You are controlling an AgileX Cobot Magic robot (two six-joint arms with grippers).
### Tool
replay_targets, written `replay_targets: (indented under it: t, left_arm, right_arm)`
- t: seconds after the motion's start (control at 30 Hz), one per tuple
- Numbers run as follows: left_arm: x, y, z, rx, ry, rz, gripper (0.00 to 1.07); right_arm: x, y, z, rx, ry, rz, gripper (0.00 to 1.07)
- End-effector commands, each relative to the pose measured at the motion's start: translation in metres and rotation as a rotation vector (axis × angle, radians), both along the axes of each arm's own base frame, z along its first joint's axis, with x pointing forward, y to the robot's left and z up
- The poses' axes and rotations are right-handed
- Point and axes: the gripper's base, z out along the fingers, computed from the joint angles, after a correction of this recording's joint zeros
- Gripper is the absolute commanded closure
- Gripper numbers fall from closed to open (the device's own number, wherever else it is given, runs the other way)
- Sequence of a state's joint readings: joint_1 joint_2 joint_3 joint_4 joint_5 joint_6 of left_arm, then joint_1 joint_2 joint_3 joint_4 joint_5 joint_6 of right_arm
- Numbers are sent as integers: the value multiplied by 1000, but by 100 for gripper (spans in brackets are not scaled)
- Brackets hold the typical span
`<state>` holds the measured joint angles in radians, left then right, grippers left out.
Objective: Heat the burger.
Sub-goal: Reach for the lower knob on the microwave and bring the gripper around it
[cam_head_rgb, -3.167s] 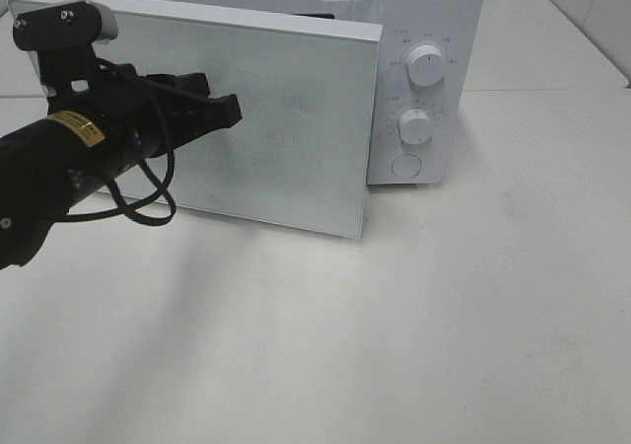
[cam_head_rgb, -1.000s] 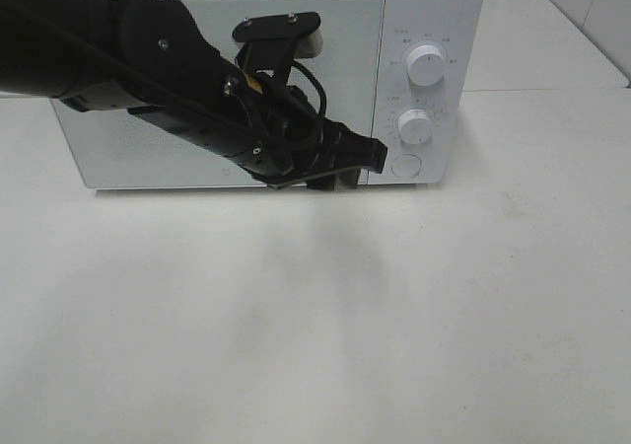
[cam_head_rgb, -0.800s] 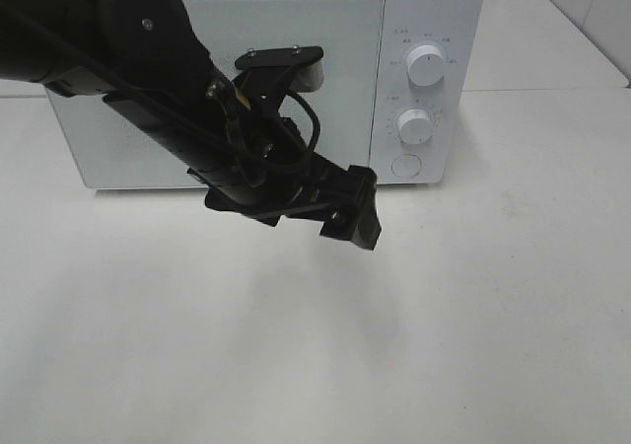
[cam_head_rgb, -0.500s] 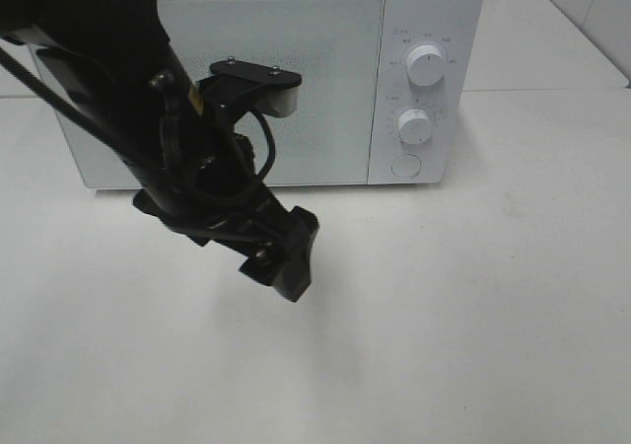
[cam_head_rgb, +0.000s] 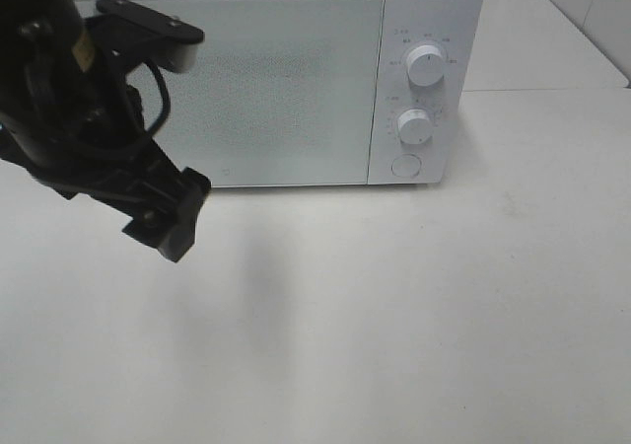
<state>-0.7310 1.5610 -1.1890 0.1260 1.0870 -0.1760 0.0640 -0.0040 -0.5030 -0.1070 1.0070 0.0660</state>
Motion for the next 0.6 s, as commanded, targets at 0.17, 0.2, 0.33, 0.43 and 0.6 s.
replay_targets:
  t: [0.17, 0.2, 0.33, 0.43, 0.6]
  left_arm:
    - [11, 69, 41, -151, -8, 151, 7]
    - [11, 69, 41, -151, -8, 151, 7]
    - [8, 120, 54, -181, 17, 295, 7]
    - [-3, 145, 53, -186, 12, 365, 7]
    - [-34, 175, 38, -172, 39, 472, 7]
  right_arm:
    - [-3, -1, 0, -10, -37, -4, 32]
    - [-3, -1, 0, -10, -37, -4, 32]
    - [-3, -1, 0, -10, -37, -4, 32]
    - [-3, -1, 0, -10, -37, -4, 32]
    - [-3, -1, 0, -10, -37, -4, 32]
